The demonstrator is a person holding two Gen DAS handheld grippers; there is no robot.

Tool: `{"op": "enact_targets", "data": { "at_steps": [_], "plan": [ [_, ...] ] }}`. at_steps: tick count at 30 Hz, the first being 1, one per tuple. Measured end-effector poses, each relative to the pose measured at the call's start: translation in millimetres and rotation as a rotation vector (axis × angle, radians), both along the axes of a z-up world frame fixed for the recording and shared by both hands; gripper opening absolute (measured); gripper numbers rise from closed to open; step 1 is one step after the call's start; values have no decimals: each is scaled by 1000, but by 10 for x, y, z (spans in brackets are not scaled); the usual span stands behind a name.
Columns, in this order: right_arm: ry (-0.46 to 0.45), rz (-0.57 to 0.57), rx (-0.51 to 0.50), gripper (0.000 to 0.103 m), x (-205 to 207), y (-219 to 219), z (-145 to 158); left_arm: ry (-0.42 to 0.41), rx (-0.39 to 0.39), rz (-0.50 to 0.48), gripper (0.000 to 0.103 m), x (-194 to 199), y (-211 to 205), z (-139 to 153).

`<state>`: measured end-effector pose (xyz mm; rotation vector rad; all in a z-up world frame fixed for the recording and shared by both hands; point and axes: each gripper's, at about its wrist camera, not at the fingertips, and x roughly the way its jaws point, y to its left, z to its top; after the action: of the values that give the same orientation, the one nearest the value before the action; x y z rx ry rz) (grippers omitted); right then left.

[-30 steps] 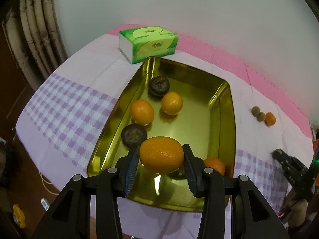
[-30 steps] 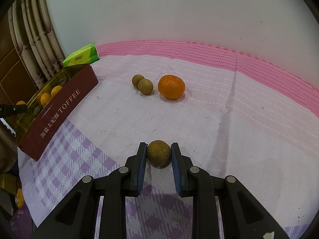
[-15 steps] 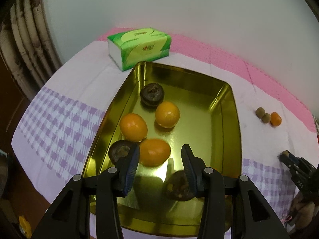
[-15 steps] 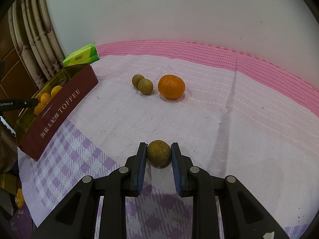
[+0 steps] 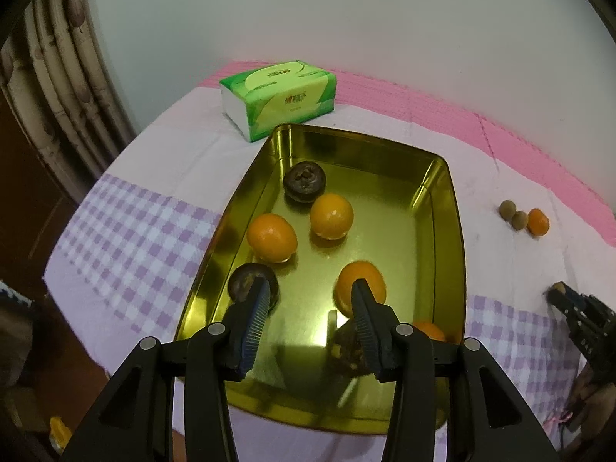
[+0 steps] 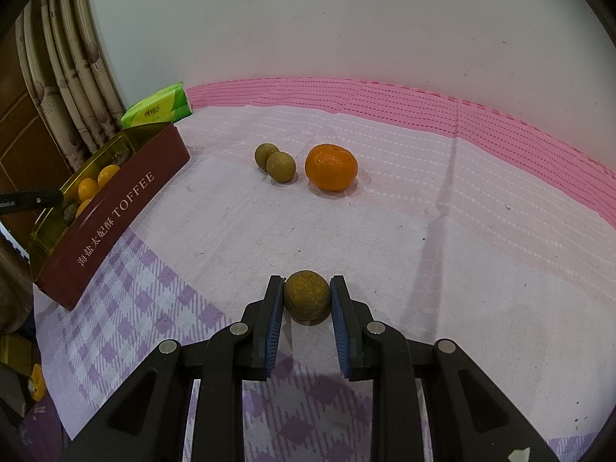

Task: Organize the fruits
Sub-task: 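Lower the orange into the tin and open the left gripper, then carry the small olive-green fruit toward the tin with the right gripper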

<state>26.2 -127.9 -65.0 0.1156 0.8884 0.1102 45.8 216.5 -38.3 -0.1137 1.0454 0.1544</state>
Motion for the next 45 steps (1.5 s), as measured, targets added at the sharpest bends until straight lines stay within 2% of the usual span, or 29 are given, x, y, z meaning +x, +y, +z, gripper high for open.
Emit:
{"op": "enact_targets", "data": {
  "at_steps": [3,10,16,21,27,33,39,45],
  "plan": [
    [1,-9,3,22,-17,10,-6,7,22,5,56,-52,-33,35],
    [7,-5,17,22,-109,77,20,-11,63,3,63,-107,-107,146],
    [-10,22,12,22,-171,214,156,-10,77,9,66,-124,-83,169],
    [-43,57,17,22,-159,381,371,-14,77,60,68,-126,60,190],
    [-90,122,29,22,-103,658,679,-4,33,150,68,-127,341,166],
    [-123,210,66,22,72,1049,945,-4,61,192,68,-130,408,156],
    [-117,283,73,22,353,1422,990,5,82,197,68,-127,409,136],
    [-97,323,63,22,549,1673,909,16,85,199,68,-104,423,104]
  ]
}}
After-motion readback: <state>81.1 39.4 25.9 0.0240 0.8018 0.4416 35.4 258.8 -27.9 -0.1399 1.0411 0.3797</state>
